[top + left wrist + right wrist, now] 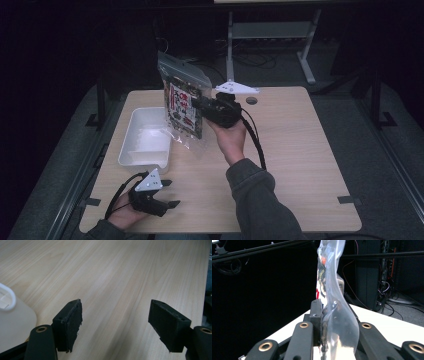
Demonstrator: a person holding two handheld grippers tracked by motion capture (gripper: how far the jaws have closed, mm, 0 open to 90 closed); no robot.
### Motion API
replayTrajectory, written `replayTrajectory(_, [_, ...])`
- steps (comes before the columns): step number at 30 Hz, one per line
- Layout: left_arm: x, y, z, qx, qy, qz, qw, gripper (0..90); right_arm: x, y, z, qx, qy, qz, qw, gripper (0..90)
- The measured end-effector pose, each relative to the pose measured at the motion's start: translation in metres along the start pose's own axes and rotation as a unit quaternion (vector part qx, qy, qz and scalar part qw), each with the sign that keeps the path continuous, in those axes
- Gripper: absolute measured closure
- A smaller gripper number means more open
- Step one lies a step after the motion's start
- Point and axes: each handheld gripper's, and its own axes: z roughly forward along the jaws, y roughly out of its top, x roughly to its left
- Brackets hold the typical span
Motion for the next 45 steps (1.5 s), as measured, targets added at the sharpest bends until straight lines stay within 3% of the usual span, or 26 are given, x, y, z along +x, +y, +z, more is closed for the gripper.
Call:
replayTrajectory(12, [0.004, -0.01, -0.009, -0.001, 0.0, -0.011, 0.9999, 26.3, 0.014, 0.008, 0.031, -0.007, -0.004, -0.005, 1.0, 75.0])
replayTrajectory(25, [0.007, -0.013, -0.012, -0.001, -0.002, -0.016, 0.9999, 26.3, 0.036, 0.008, 0.079, -0.011, -0.014, -0.013, 0.9998, 75.0])
replayTrajectory(34, [0.006, -0.013, -0.011, -0.002, -0.008, -0.013, 0.9999, 26.4, 0.045, -0.003, 0.111, -0.009, -0.035, -0.011, 0.9993, 75.0])
replayTrajectory(45, [0.006, -0.013, -0.011, 0.001, -0.008, -0.01, 0.9999, 26.3, 0.048, -0.017, 0.128, -0.004, -0.054, -0.008, 0.9985, 75.0])
